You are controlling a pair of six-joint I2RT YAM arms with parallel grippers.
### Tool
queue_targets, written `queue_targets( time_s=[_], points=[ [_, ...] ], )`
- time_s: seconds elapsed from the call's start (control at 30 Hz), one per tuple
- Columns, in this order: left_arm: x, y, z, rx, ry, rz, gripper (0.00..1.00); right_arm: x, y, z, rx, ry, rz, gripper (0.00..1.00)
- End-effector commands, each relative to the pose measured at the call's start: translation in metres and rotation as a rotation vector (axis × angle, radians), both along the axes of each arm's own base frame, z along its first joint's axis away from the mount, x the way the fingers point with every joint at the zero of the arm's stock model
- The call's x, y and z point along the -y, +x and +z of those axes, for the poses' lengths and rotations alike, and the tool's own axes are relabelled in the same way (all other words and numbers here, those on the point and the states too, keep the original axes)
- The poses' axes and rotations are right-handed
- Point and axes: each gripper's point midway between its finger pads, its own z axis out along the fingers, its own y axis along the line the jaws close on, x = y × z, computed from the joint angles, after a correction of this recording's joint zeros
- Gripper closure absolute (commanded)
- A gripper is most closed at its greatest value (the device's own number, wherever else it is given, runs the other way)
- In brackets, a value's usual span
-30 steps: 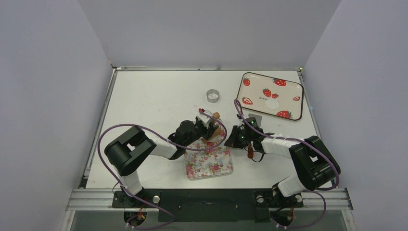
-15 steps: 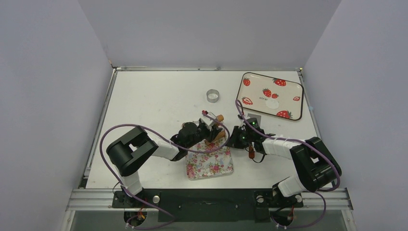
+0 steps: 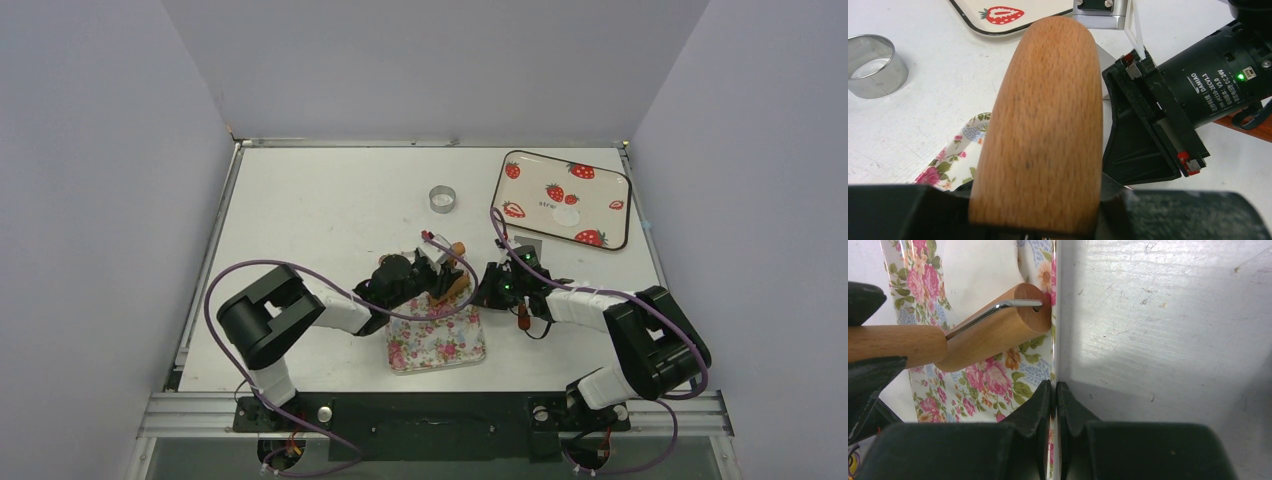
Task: Roll out the dumpling wrappers from the dough
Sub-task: Place the spatula at the center of the board.
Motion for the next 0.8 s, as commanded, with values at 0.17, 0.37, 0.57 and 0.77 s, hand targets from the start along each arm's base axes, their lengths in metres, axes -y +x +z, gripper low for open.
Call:
queue_targets(
  time_s=[0.17,0.37,0.57,0.77],
  points=[
    [-0.02,-0.037,-0.028,-0.213,0.212,-0.126,1.0,0.024,-0.02,-0.029,-0.094,-0.111,-0.032,1.0],
    [0.001,-0.026,0.071,-0.058,0.024,-0.255,1.0,0.025,-0.018,-0.029,-0.086,-0.12,-0.041,1.0],
    [-0.017,-0.002,0.095,-0.136,-0.066,-0.114,1.0,0.022,-0.019,-0.028,-0.088,-0.128,-0.024,1.0],
    [-0.039,0.042,0.094,-0.05,-0.008,0.091,1.0,0.023,-0.019,-0.032,-0.082,-0.17,-0.033,1.0]
  ],
)
